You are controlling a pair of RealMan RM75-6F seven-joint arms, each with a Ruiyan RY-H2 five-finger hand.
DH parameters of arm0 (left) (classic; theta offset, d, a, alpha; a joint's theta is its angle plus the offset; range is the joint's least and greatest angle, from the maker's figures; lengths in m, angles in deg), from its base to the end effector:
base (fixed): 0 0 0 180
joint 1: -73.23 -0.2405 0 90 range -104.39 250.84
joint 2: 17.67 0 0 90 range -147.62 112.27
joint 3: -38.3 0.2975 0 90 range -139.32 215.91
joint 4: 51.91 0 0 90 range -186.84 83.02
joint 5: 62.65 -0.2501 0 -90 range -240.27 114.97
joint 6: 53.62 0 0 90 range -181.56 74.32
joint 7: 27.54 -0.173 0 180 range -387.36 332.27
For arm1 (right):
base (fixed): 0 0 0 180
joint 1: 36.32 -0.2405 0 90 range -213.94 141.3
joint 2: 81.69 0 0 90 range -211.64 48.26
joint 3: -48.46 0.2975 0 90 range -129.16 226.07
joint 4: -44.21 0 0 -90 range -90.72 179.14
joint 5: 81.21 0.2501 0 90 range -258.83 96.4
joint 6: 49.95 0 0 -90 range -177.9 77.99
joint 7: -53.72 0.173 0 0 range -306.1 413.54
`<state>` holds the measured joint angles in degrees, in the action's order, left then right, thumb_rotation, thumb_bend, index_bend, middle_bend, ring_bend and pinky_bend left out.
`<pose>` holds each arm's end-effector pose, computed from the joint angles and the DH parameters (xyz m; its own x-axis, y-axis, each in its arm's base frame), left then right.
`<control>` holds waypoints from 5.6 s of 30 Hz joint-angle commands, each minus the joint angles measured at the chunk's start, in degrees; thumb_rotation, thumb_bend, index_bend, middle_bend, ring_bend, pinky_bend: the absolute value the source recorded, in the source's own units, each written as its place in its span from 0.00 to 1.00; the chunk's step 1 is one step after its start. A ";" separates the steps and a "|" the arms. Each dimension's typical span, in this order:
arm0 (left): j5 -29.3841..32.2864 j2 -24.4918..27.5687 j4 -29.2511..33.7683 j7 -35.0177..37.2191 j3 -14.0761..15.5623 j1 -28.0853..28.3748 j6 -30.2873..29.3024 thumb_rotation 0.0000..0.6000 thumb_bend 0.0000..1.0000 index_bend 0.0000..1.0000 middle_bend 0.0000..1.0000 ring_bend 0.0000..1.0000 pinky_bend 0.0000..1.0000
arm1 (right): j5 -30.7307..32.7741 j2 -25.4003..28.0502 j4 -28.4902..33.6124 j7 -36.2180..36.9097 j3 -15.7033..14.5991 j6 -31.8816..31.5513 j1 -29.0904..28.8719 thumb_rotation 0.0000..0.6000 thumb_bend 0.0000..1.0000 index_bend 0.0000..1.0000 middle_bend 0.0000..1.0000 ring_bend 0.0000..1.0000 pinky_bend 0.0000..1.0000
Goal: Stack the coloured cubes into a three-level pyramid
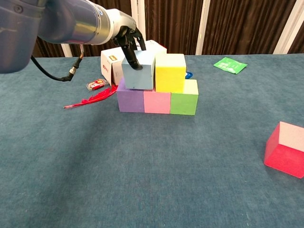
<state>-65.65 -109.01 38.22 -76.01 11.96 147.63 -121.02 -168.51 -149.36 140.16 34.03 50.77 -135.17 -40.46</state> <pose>0.0218 0.4729 -0.0504 0.3316 0.3390 0.8804 0.9426 -0.0807 -0.3240 -0.3407 -0.2078 0.1087 0.5875 -0.0128 0.8091 -0.8090 -0.0327 0.5869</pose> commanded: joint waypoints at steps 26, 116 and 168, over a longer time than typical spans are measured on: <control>0.66 -1.62 -1.22 -2.76 -0.49 0.94 -1.98 1.00 0.40 0.25 0.21 0.00 0.00 | 0.71 -0.09 0.09 0.09 0.35 -0.07 0.08 1.00 0.09 0.00 0.00 0.00 0.00; -85.24 40.60 24.25 46.46 22.68 -63.32 -17.25 1.00 0.38 0.07 0.02 0.00 0.00 | 24.57 0.14 27.81 -10.70 2.14 11.81 -7.41 1.00 0.09 0.00 0.00 0.00 0.00; -82.17 28.92 11.64 43.36 22.50 -70.43 -22.77 1.00 0.40 0.11 0.05 0.00 0.00 | 42.79 -17.83 27.50 -36.29 7.74 -6.78 -18.69 1.00 0.09 0.10 0.18 0.00 0.00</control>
<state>-147.86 -80.14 49.87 -32.70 34.49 77.22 -143.81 -126.16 -166.76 167.34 -1.86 58.57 -141.50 -59.04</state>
